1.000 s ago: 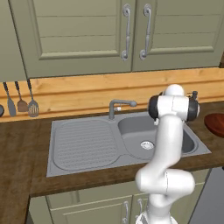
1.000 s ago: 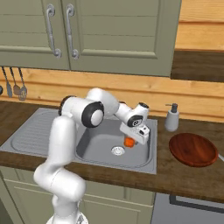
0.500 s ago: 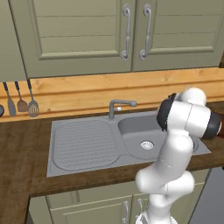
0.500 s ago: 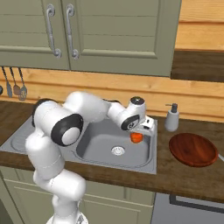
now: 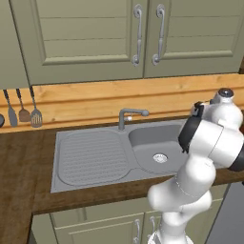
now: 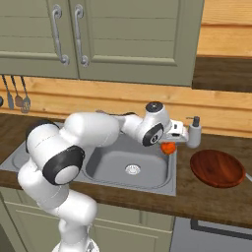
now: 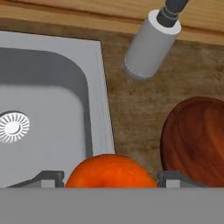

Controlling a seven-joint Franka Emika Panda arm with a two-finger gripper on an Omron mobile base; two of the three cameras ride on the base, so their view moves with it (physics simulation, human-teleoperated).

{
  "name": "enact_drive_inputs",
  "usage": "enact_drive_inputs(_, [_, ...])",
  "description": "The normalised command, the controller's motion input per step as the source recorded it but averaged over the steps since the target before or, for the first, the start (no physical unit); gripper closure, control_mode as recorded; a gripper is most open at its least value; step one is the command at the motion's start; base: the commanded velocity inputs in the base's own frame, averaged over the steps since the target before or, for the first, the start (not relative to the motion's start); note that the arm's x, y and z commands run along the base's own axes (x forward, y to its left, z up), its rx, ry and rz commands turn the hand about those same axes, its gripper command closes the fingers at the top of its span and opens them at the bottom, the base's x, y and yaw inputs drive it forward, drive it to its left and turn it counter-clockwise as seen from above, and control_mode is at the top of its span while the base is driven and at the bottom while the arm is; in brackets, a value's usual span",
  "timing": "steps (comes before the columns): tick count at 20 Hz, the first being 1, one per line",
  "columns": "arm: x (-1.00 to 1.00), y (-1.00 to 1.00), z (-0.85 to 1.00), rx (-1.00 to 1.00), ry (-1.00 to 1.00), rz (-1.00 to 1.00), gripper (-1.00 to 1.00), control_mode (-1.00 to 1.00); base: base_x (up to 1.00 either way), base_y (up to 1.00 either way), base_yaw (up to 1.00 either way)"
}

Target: Pick the squash from the sink and place it in the bowl. Then pick the bowl and place it in the microwave. Then close the microwave door and press the start button.

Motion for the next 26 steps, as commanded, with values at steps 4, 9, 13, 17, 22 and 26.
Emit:
enact_drive_inputs(4, [0.0,-0.9,0.41,-0.09,0.04,0.0,1.0,-1.0,0.0,0.0,0.0])
enact_drive_inputs(9, [0.0,-0.98,0.02,0.0,0.09,-0.02,1.0,-1.0,0.0,0.0,0.0])
enact_drive_inputs(13, [0.11,-0.97,-0.13,0.04,0.07,0.0,1.0,-1.0,0.0,0.0,0.0])
enact_drive_inputs(17, [0.03,-0.72,-0.36,0.03,0.0,0.0,1.0,-1.0,0.0,0.0,0.0])
enact_drive_inputs(22, [0.0,-0.47,-0.58,0.0,0.0,0.0,-1.0,-1.0,0.0,0.0,0.0])
enact_drive_inputs(26, [0.0,-0.16,-0.2,0.01,-0.01,0.0,-1.0,-1.0,0.0,0.0,0.0])
